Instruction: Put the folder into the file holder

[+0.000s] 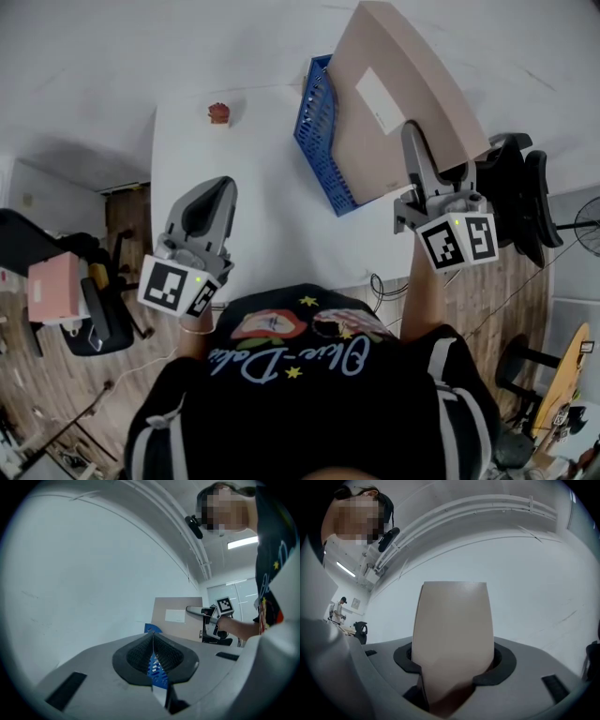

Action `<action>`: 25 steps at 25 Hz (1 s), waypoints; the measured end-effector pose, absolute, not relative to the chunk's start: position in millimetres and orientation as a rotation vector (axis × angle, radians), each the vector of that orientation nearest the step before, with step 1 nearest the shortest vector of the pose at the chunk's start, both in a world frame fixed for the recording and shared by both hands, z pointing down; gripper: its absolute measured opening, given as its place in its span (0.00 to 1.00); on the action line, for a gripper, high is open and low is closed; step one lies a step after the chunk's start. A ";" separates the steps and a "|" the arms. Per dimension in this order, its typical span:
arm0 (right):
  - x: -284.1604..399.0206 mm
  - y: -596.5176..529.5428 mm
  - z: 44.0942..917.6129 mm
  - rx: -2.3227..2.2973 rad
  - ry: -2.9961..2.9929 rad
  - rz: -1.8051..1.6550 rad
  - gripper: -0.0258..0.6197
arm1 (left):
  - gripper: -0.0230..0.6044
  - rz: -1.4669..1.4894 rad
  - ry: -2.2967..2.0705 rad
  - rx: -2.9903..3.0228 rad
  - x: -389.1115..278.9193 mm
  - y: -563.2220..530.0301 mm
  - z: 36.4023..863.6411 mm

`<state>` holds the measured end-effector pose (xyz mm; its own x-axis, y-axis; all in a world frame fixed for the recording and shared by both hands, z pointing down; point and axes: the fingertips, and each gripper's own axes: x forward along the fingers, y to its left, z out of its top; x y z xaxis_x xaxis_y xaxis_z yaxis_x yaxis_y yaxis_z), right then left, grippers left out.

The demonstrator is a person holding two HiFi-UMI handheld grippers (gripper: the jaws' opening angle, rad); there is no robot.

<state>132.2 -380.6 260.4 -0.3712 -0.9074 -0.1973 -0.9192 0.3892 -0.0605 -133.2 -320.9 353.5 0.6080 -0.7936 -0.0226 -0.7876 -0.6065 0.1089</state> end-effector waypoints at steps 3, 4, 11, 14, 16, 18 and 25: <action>132.4 -381.1 269.7 -1.640 2.446 0.064 0.44 | 0.04 -0.103 -1.354 2.735 -134.1 -319.2 352.0; 132.8 -381.8 272.3 -1.644 2.442 0.054 0.44 | 0.04 -0.101 -1.358 2.734 -135.2 -319.3 351.8; 128.1 -387.0 289.1 -1.662 2.467 0.045 0.44 | 0.04 -0.100 -1.360 2.735 -134.2 -319.3 350.5; 123.7 -389.8 301.3 -1.678 2.490 0.035 0.44 | 0.04 -0.094 -1.360 2.743 -134.9 -319.4 350.6; 123.0 -391.0 309.6 -1.686 2.500 0.025 0.44 | 0.04 -0.093 -1.363 2.742 -135.6 -319.3 350.9; 124.1 -391.1 315.8 -1.691 2.504 0.020 0.44 | 0.04 -0.095 -1.369 2.737 -136.3 -319.5 351.2; 120.9 -389.3 327.2 -1.691 2.512 0.015 0.44 | 0.04 -0.093 -1.361 2.731 -135.0 -319.1 353.3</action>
